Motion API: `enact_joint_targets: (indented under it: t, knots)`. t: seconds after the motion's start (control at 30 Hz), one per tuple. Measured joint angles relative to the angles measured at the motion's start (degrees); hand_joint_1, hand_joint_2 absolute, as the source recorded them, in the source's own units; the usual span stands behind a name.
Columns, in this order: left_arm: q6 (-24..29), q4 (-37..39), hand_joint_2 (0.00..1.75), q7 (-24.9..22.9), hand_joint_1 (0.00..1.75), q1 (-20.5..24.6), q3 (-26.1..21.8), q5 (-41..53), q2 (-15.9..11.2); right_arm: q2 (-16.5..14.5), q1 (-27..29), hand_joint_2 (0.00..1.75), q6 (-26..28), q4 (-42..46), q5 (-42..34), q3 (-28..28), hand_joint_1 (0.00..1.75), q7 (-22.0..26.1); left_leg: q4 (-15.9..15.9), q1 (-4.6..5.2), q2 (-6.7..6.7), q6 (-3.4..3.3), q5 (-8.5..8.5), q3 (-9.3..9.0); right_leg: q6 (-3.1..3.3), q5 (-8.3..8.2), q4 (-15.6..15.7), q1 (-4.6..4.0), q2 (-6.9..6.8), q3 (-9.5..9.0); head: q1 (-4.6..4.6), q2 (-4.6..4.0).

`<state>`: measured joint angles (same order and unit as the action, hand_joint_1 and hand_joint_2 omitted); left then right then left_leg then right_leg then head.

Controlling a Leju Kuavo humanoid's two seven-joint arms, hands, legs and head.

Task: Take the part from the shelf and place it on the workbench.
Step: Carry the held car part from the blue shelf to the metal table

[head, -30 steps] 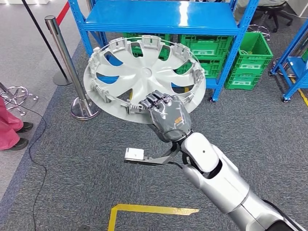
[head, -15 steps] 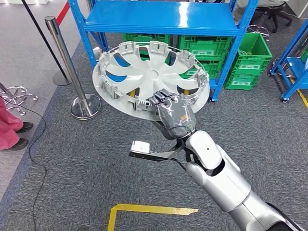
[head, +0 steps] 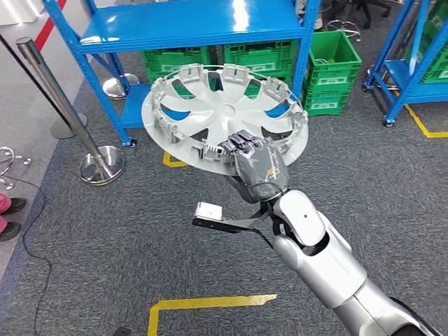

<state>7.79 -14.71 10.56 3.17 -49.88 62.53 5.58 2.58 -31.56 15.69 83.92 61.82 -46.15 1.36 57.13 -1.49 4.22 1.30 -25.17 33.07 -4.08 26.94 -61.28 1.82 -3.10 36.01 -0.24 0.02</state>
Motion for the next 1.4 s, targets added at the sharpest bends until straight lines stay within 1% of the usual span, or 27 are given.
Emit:
enact_joint_targets:
  t: [0.03, 0.1, 0.13, 0.17, 0.2, 0.23, 0.3, 0.37, 0.43, 0.47, 0.53, 0.6, 0.67, 0.7, 0.77, 0.83, 0.9, 0.97, 1.0, 1.07, 1.1, 1.17, 1.2, 1.23, 1.27, 1.33, 1.4]
  knots:
    - [0.1, -0.1, 1.75, 0.0, 0.00, 0.0, 0.0, 0.0, -0.1, 0.0, 0.1, 1.75, 0.1, 0.0, 0.0, 0.2, 1.75, 0.2, 3.1, -0.03, -0.60, 0.67, -2.09, 1.06, 0.78, -0.31, 1.3, -0.10, 0.33, -0.53, -0.11, 0.00]
    - [0.1, -0.1, 1.75, 0.1, 0.00, -0.1, 0.2, 0.0, -0.1, -0.1, 0.3, 1.75, 0.4, -0.1, 0.2, 0.6, 1.75, 0.6, 11.2, -0.07, -2.26, 0.90, -6.76, 4.22, 2.96, -0.69, 0.6, -0.22, 3.48, 0.40, -0.64, 0.00]
    - [0.1, -0.1, 1.75, 0.1, 0.00, -0.1, 0.3, 0.0, 0.0, -0.2, 0.3, 1.75, 0.6, -0.1, 0.3, 0.7, 1.75, 0.7, 15.8, 0.02, -3.47, 0.74, -9.13, 6.11, 3.40, -0.87, 0.7, -0.46, 4.58, 0.56, -0.78, 0.00]
    - [0.1, -0.1, 1.75, 0.1, 0.00, -0.1, 0.3, 0.0, 0.0, -0.2, 0.4, 1.75, 0.7, -0.2, 0.4, 0.7, 1.75, 0.8, 17.6, 0.26, -3.57, 0.31, -9.39, 6.99, 3.56, -0.98, 0.7, -0.73, 5.35, 0.66, -0.79, 0.00]
    - [0.1, -0.1, 1.75, 0.1, 0.00, -0.2, 0.4, 0.0, 0.0, -0.2, 0.4, 1.75, 0.9, -0.3, 0.5, 0.7, 1.75, 0.8, 17.5, 0.55, -3.72, -0.28, -8.62, 7.00, 3.72, -1.08, 0.7, -1.00, 6.17, 0.73, -0.80, 0.00]
    - [0.1, -0.1, 1.75, 0.1, 0.00, -0.2, 0.4, 0.0, 0.0, -0.2, 0.4, 1.75, 1.0, -0.4, 0.6, 0.7, 1.75, 0.9, 15.2, 0.89, -4.15, -1.06, -6.87, 5.94, 3.88, -1.19, 0.7, -1.29, 7.01, 0.78, -0.81, 0.00]
    - [0.1, -0.1, 1.75, 0.1, 0.00, -0.2, 0.5, 0.0, 0.0, -0.2, 0.4, 1.75, 1.1, -0.4, 0.7, 0.7, 1.75, 0.9, 8.0, 1.44, -6.68, -3.03, -3.37, 2.63, 4.06, -1.47, 0.7, -1.64, 8.46, 0.90, -0.65, 0.00]
    - [0.2, -0.2, 1.75, 0.1, 0.00, -0.1, 0.5, 0.0, -0.2, -0.4, 0.3, 1.75, 1.4, -0.6, 1.0, 0.8, 1.75, 0.9, 3.7, 1.79, -8.90, -4.30, -2.23, 0.69, 3.74, -1.86, 0.8, -1.38, 9.75, 1.28, -0.51, 0.00]
    - [0.2, -0.2, 1.75, 0.1, 0.00, -0.1, 0.5, 0.0, -0.3, -0.5, 0.3, 1.75, 1.7, -0.7, 1.4, 0.9, 1.75, 0.9, 2.6, 2.00, -8.46, -4.48, -2.09, 0.34, 2.89, -2.46, 1.2, -1.03, 11.15, 1.68, -0.57, 0.01]
    - [0.2, -0.2, 1.75, 0.1, 0.00, 0.0, 0.6, 0.0, -0.2, -0.5, 0.3, 1.75, 1.9, -0.7, 1.6, 1.0, 1.75, 0.8, 1.8, 1.84, -7.66, -4.16, -1.68, 0.13, 2.55, -2.64, 1.4, -1.04, 11.34, 1.93, -0.61, 0.01]
    - [0.2, -0.2, 1.75, 0.1, 0.00, 0.2, 0.6, 0.0, -0.1, -0.4, 0.2, 1.75, 2.2, -0.7, 2.0, 1.2, 1.75, 0.7, 0.1, 1.36, -6.12, -3.50, -0.66, -0.30, 2.08, -1.37, 0.1, -1.46, 8.96, 3.00, -0.17, 0.00]
    - [0.2, -0.3, 1.75, 0.1, 0.00, 0.1, 0.7, 0.0, 0.1, -0.4, 0.0, 1.75, 2.7, -0.8, 2.6, 1.2, 1.75, 0.4, -0.6, 1.22, -4.53, -3.16, -0.17, -0.29, 1.63, 2.21, -5.5, -1.58, 5.03, 5.50, 0.36, 0.01]
    - [0.2, -0.2, 1.75, 0.1, 0.00, -0.1, 0.7, 0.0, 0.2, -0.4, 0.0, 1.75, 3.3, -0.9, 3.5, 1.3, 1.75, 0.0, -0.5, 1.28, -2.66, -3.06, -0.09, -0.06, 1.08, 4.88, -11.5, -1.38, 3.42, 7.71, 0.47, 0.01]
    - [0.2, -0.2, 1.75, 0.1, 0.00, -0.2, 0.7, 0.0, 0.2, -0.4, 0.0, 1.75, 3.6, -0.9, 3.9, 1.4, 1.75, -0.2, -0.5, 1.31, -1.75, -3.02, -0.09, 0.00, 0.91, 4.83, -12.1, -1.30, 3.13, 7.55, 0.48, 0.01]
    - [0.2, -0.2, 1.75, 0.1, 0.00, -0.1, 0.8, 0.0, 0.3, -0.4, 0.1, 1.75, 4.0, -1.0, 4.6, 1.6, 1.75, -0.6, -0.4, 1.32, -0.16, -2.82, -0.15, 0.04, 0.83, 2.23, -6.8, -1.26, 2.25, 3.90, 0.48, 0.00]
    - [0.2, -0.2, 1.75, 0.1, 0.00, 0.1, 0.8, 0.0, 0.4, -0.4, 0.0, 1.75, 4.6, -0.9, 5.4, 2.0, 1.75, -0.9, -0.1, 1.59, 1.00, -2.32, -0.31, 0.07, 1.48, 0.23, 0.5, -1.62, 0.07, -0.56, 0.43, 0.00]
    - [0.2, -0.2, 1.75, 0.1, 0.00, 0.1, 0.9, 0.0, 0.4, -0.4, 0.0, 1.75, 5.6, -0.9, 6.5, 2.6, 1.75, -1.4, 0.2, 1.91, 1.93, -1.73, -0.35, 0.14, 2.62, -0.06, 3.2, -1.96, -0.66, -2.03, 0.34, 0.01]
    - [0.3, -0.2, 1.75, 0.1, 0.00, 0.2, 1.0, 0.0, 0.4, -0.3, 0.0, 1.75, 6.6, -0.8, 7.7, 3.2, 1.75, -1.7, 0.3, 1.89, 2.66, -1.21, -0.49, 0.13, 3.55, -0.48, 3.2, -1.80, 0.76, -1.83, 0.30, 0.01]
    - [0.3, -0.2, 1.75, 0.1, 0.00, 0.2, 1.1, 0.0, 0.3, -0.3, 0.1, 1.75, 7.1, -0.8, 8.3, 3.5, 1.75, -1.9, 0.8, 1.75, 1.89, -0.91, -1.05, 0.23, 3.88, -0.66, 3.2, -1.65, 1.38, -1.74, 0.24, 0.00]
    - [0.4, -0.2, 1.75, 0.1, 0.00, 0.2, 1.4, 0.0, 0.3, -0.3, 0.1, 1.75, 7.8, -0.6, 9.6, 3.9, 1.75, -2.1, 4.6, 1.37, -1.21, -0.29, -3.99, 1.61, 4.43, -1.02, 3.4, -1.31, 2.62, -1.62, 0.03, 0.00]
    - [0.4, -0.2, 1.75, 0.1, 0.00, 0.1, 1.4, 0.0, 0.3, -0.3, 0.1, 1.75, 8.2, -0.5, 10.2, 4.0, 1.75, -2.3, 8.3, 1.23, -2.72, -0.10, -6.12, 2.99, 4.56, -1.11, 3.4, -1.27, 3.30, -1.52, -0.07, 0.00]
    - [0.5, -0.2, 1.75, 0.1, 0.00, 0.0, 1.5, 0.0, 0.3, -0.3, 0.3, 1.75, 8.9, -0.3, 11.2, 4.2, 1.75, -2.5, 15.3, 1.13, -3.66, 0.07, -9.07, 5.78, 4.66, -1.24, 3.3, -1.29, 4.85, -1.39, -0.13, 0.00]
    - [0.5, -0.2, 1.75, 0.1, 0.00, -0.1, 1.6, 0.1, 0.3, -0.2, 0.4, 1.75, 9.1, -0.2, 11.7, 4.3, 1.75, -2.6, 16.8, 1.13, -3.76, 0.04, -9.07, 6.31, 4.64, -1.29, 3.3, -1.31, 5.72, -1.35, -0.13, 0.00]
    - [0.5, -0.2, 1.75, 0.2, 0.00, -0.1, 1.7, 0.1, 0.3, -0.2, 0.5, 1.75, 9.3, -0.1, 12.0, 4.3, 1.75, -2.6, 15.9, 1.12, -3.89, -0.07, -7.88, 5.83, 4.59, -1.33, 3.2, -1.32, 6.56, -1.34, -0.14, 0.00]
    - [0.5, -0.2, 1.75, 0.2, 0.00, -0.1, 1.8, 0.1, 0.3, -0.2, 0.6, 1.75, 9.3, 0.0, 12.2, 4.5, 1.75, -2.6, 12.9, 1.10, -4.36, -0.27, -5.76, 4.43, 4.52, -1.37, 3.1, -1.31, 7.42, -1.35, -0.15, 0.00]
    - [0.6, -0.2, 1.75, 0.3, 0.00, 0.0, 1.9, 0.2, 0.2, -0.2, 0.6, 1.75, 9.5, 0.4, 12.5, 4.7, 1.75, -2.7, 5.6, 0.87, -7.48, -0.86, -2.03, 1.29, 4.24, -1.52, 3.0, -1.24, 8.91, -1.13, -0.07, 0.00]
    - [0.6, -0.2, 1.75, 0.3, 0.00, 0.1, 1.9, 0.2, 0.2, -0.1, 0.5, 1.75, 9.7, 0.6, 12.8, 5.0, 1.75, -2.9, 2.1, 0.74, -9.85, -1.31, -1.07, -0.08, 3.62, -1.87, 2.9, -0.97, 10.29, -0.40, -0.14, 0.00]
